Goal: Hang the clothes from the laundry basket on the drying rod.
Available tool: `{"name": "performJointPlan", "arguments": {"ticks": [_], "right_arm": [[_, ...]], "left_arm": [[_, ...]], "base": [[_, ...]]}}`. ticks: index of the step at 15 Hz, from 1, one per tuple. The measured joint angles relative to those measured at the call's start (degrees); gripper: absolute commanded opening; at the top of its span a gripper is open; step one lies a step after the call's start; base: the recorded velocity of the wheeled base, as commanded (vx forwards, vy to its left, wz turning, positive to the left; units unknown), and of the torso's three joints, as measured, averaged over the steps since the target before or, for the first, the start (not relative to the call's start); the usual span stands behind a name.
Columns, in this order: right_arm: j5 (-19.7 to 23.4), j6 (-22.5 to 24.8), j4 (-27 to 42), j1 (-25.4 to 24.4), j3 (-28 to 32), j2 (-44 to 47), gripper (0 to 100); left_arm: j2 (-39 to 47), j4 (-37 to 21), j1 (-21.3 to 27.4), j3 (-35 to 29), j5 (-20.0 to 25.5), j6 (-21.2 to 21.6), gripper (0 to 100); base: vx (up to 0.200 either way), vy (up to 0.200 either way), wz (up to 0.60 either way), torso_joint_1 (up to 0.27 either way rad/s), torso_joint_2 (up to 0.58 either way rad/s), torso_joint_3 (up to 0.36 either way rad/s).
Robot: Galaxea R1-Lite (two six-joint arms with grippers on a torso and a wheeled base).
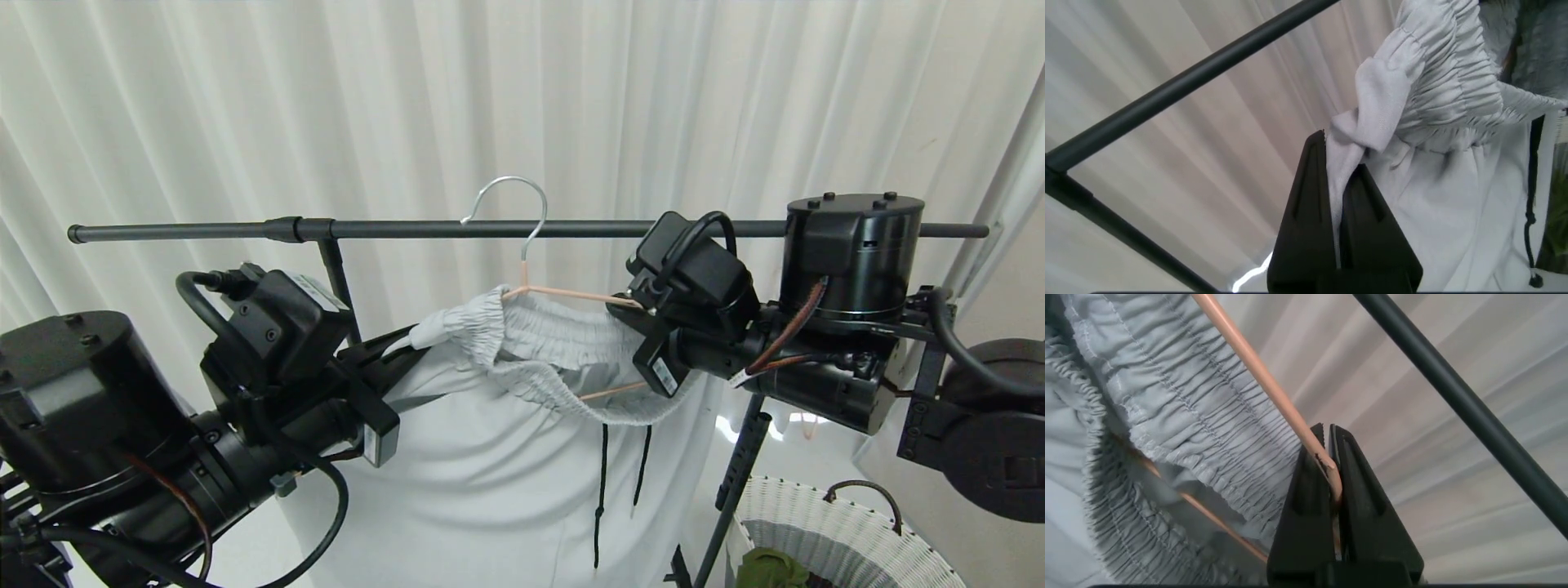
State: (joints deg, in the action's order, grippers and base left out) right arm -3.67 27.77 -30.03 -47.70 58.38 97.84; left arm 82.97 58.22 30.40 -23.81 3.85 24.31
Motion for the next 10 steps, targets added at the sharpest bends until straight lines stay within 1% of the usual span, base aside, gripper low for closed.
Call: {"name": "performJointPlan", "arguments": {"ticks": [7, 10], "right_arm": [[-0.10, 0.17, -1.99, 0.05, -1.05, -2.28, 0], [-0.10, 0.17, -2.00, 1.40, -1.16, -3.16, 0]], "left_arm": [[-0.76, 0.16, -0.06, 1.24, 0.16, -0.48, 100], [-2.02, 0.21, -0.12, 2.73, 1.62, -1.16, 100]], "base": [[0.000, 0.000, 0.00, 0.000, 0.00, 0.000], [0.000, 0.000, 0.00, 0.000, 0.00, 0.000]]}}
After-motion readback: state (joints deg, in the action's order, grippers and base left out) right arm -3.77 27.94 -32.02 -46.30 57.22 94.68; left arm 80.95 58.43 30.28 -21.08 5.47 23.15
